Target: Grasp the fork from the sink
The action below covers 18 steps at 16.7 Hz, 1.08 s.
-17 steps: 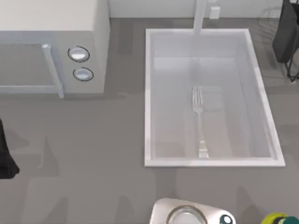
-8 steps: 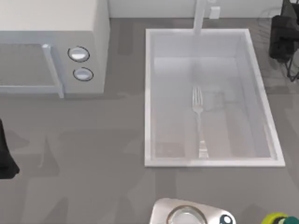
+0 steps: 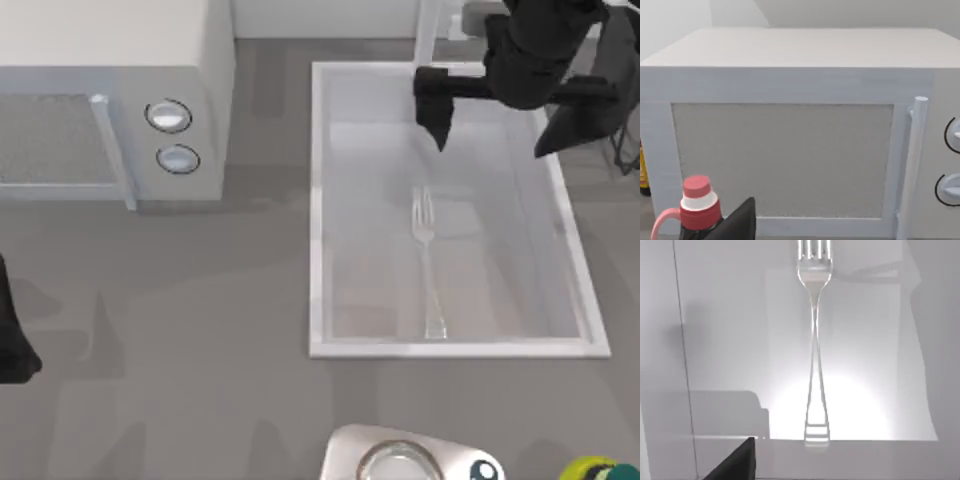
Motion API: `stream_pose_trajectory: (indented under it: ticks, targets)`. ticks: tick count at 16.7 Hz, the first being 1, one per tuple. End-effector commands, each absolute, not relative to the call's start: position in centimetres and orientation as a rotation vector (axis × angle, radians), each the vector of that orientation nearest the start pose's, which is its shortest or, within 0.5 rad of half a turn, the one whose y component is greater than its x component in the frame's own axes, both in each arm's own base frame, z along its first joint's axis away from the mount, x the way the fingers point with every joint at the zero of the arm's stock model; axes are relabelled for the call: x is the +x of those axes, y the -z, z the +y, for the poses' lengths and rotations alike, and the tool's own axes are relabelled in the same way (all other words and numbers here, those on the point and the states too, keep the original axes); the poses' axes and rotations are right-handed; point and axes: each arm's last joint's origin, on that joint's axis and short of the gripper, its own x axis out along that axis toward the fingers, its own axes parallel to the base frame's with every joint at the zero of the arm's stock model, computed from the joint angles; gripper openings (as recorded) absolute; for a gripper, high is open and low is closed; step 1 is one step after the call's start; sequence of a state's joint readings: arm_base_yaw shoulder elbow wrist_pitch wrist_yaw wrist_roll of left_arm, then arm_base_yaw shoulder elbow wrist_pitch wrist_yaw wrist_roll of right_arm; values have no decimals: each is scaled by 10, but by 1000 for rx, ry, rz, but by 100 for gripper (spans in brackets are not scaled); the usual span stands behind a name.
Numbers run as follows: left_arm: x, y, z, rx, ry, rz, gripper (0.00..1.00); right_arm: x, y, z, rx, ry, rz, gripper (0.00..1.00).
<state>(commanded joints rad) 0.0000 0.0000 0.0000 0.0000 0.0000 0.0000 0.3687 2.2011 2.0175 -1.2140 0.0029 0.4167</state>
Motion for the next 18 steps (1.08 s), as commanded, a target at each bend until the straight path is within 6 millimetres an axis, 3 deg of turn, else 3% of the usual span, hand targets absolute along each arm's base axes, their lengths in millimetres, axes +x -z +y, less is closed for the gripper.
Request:
stream_pose_trajectory:
  ticks: [5, 7, 13, 15, 18]
  targets:
    - [106, -160, -1, 0, 0, 0, 100, 446, -170, 202, 19, 4, 1550, 100]
    - [106, -160, -1, 0, 0, 0, 100, 449, -160, 207, 9, 7, 1568, 100]
    - [106, -160, -1, 0, 0, 0, 100, 450, -157, 205, 11, 12, 1573, 100]
    - [106, -160, -1, 0, 0, 0, 100, 452, -143, 206, 9, 14, 1579, 100]
    - [106, -160, -1, 0, 0, 0, 100, 455, -102, 208, 10, 11, 1572, 100]
